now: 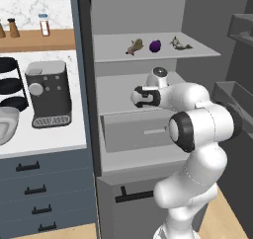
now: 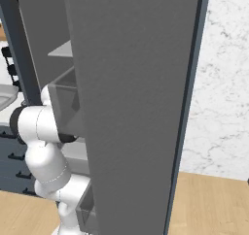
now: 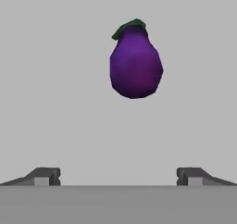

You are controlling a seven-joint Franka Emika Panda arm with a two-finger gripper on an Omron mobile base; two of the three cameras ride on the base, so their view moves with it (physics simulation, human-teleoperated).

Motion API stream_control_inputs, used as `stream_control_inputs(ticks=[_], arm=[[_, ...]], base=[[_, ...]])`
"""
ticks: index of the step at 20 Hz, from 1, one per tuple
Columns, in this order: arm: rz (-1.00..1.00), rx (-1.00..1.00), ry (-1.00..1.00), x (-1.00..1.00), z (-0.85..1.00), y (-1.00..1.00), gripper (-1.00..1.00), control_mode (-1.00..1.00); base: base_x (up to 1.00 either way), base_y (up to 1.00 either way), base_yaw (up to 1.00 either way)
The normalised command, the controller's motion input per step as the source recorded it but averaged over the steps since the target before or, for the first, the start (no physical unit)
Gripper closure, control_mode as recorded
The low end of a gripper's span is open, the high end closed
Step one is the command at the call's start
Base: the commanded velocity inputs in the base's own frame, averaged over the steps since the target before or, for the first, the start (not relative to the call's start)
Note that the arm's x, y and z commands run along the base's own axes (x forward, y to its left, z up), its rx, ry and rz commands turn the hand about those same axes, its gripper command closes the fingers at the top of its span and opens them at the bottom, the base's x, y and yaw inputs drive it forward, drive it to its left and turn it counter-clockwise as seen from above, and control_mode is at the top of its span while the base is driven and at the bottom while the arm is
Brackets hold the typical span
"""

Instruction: Place one eggplant and one fish in each tupperware on the nearby counter, to pack two identical lunches.

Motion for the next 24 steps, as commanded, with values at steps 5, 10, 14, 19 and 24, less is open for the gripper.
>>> stream_control_inputs(ticks=[5,10,14,19,24], arm=[[0.00,0.00,-0.03,0.46,-0.06,0.00,-1.00,-1.00],[0.00,0.00,-0.05,0.44,-0.10,0.00,-1.00,-1.00],[-0.01,0.00,-0.06,0.29,-0.12,0.00,-1.00,-1.00],[-0.04,0.00,-0.08,0.12,-0.16,-0.11,-1.00,-1.00],[-0.04,0.00,-0.06,0.26,-0.14,-0.04,-1.00,-1.00]], base=[[0.00,0.00,0.00],[0.00,0.00,0.00],[0.00,0.00,0.00],[0.00,0.00,0.00],[0.00,0.00,0.00]])
